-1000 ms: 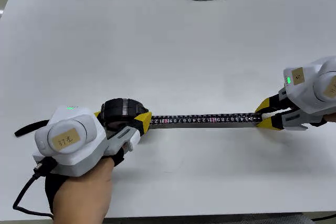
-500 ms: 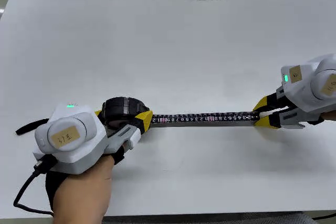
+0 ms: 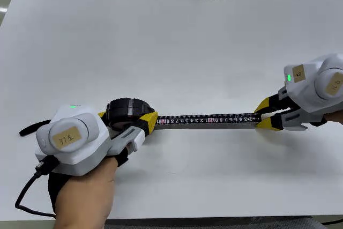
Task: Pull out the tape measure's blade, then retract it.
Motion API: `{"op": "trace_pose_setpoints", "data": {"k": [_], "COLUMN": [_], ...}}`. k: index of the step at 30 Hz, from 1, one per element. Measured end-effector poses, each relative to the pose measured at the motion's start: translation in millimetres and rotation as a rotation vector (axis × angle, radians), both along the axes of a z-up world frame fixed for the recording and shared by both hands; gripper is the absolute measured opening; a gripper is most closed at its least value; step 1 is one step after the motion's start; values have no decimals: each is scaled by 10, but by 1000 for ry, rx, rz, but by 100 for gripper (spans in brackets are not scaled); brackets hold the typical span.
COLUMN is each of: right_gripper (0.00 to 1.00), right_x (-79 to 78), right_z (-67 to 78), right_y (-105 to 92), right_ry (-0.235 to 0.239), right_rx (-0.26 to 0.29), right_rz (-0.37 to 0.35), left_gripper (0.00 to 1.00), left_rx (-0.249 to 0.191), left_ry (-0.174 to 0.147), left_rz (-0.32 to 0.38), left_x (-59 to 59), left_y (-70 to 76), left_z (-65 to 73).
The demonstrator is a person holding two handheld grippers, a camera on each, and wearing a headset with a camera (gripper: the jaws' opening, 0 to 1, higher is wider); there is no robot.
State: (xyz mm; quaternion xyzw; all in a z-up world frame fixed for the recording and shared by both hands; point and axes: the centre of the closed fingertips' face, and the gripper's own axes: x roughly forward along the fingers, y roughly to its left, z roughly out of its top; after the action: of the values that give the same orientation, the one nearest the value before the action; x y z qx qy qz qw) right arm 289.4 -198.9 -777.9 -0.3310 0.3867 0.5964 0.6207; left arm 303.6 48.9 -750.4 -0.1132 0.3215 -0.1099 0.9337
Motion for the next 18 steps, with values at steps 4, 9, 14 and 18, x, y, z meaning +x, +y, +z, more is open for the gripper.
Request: {"op": "trace_pose_setpoints", "data": {"k": [4, 9, 14, 18], "right_gripper": [10, 10, 10, 10], "right_x": [1, -5, -7, -4], "right_z": [8, 9, 10, 7], "right_y": [37, 81, 127, 160], "right_ry": [5, 8, 13, 18], "right_rx": [6, 11, 15, 19], "right_rz": [2, 7, 9, 10], "left_gripper": [56, 56, 56, 56], "left_rx": [-3, -8, -11, -15], "left_ry": [0, 1, 2, 3], "left_rz": [1, 1, 1, 1], "left_x": [1, 1, -1, -1], "left_y": [-1, -2, -1, 1], "left_z": [0, 2, 3, 2]}}
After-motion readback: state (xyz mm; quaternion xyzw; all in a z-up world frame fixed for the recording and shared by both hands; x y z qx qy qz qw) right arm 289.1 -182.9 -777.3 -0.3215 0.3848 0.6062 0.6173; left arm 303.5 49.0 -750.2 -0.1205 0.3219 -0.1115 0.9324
